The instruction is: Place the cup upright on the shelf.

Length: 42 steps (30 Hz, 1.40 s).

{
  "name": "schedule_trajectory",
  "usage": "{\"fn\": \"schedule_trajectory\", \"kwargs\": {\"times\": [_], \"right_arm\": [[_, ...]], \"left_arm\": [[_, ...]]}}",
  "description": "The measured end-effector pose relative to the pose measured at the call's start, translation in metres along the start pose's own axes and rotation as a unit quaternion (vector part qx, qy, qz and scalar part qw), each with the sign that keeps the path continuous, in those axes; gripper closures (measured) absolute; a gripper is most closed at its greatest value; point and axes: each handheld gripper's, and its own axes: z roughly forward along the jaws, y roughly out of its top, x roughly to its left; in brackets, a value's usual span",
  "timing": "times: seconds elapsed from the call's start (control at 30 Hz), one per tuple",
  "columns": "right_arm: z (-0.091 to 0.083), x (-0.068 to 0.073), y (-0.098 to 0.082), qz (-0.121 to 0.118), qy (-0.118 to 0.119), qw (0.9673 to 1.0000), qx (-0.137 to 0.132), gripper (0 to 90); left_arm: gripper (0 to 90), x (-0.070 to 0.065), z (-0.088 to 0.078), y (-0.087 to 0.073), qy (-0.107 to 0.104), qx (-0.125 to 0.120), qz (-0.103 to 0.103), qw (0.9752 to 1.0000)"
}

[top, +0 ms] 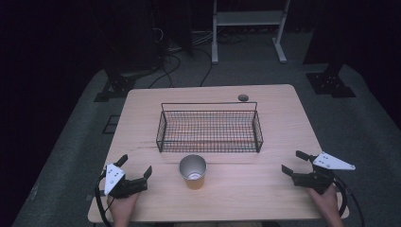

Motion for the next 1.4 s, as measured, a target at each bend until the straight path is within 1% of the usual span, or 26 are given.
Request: {"fn": "schedule_trajectory", "kwargs": {"times": [0.1,0.27,0.3,0.43,0.47,0.5,0.63,0.8,0.87,0.9,1.0,1.27,1.3,1.33,1.37,1.4], "right_arm": [[0.0,0.0,0.0,0.0,0.0,1.0,-0.001,13.1],[0.0,0.0,0.0,0.001,-0.001,1.0,0.0,13.1],[0.0,0.0,0.0,0.0,-0.001,1.0,0.0,13.1],[0.0,0.001,0.0,-0.001,-0.002,1.0,0.002,13.1],[0.0,0.001,0.0,-0.001,-0.003,1.0,0.002,13.1],[0.0,0.001,0.0,-0.001,-0.003,1.0,0.002,13.1],[0.0,0.001,0.0,-0.001,-0.005,1.0,0.004,13.1],[0.001,0.001,0.0,0.0,-0.006,1.0,0.004,13.1],[0.001,0.001,0.0,0.0,-0.006,1.0,0.004,13.1],[0.001,0.001,0.0,0.0,-0.006,1.0,0.004,13.1],[0.001,0.001,0.0,-0.001,-0.005,1.0,0.004,13.1],[0.001,0.001,0.0,0.0,-0.005,1.0,0.004,13.1],[0.0,0.001,0.0,0.0,-0.005,1.0,0.003,13.1],[0.0,0.001,0.0,0.0,-0.005,1.0,0.003,13.1],[0.0,0.001,0.0,0.0,-0.005,1.0,0.004,13.1],[0.001,0.001,0.0,-0.001,-0.005,1.0,0.004,13.1]], "left_arm": [[0.0,0.0,0.001,0.0,-0.002,0.004,-0.002,1.0],[0.0,-0.003,0.003,0.001,-0.006,0.005,0.002,1.0],[0.0,-0.005,0.004,0.002,-0.01,0.006,0.005,0.9999],[0.0,-0.007,0.005,0.003,-0.017,0.006,0.006,0.9998],[0.0,-0.009,0.005,0.003,-0.022,0.006,0.008,0.9997],[0.0,-0.009,0.005,0.003,-0.022,0.006,0.008,0.9997],[0.0,-0.013,0.006,0.004,-0.034,0.002,0.008,0.9994],[0.0,-0.015,0.007,0.004,-0.041,-0.001,0.005,0.9991],[0.0,-0.016,0.007,0.005,-0.042,-0.002,0.005,0.9991],[0.0,-0.017,0.007,0.005,-0.048,-0.003,0.005,0.9989],[0.0,-0.019,0.007,0.005,-0.049,-0.004,0.008,0.9988],[0.0,-0.026,0.008,0.006,-0.065,-0.011,0.01,0.9978],[0.0,-0.028,0.009,0.007,-0.071,-0.01,0.012,0.9974],[0.0,-0.028,0.009,0.007,-0.071,-0.01,0.012,0.9974],[0.0,-0.032,0.01,0.007,-0.079,-0.011,0.018,0.9967],[0.0,-0.033,0.01,0.008,-0.082,-0.012,0.019,0.9964]]}}
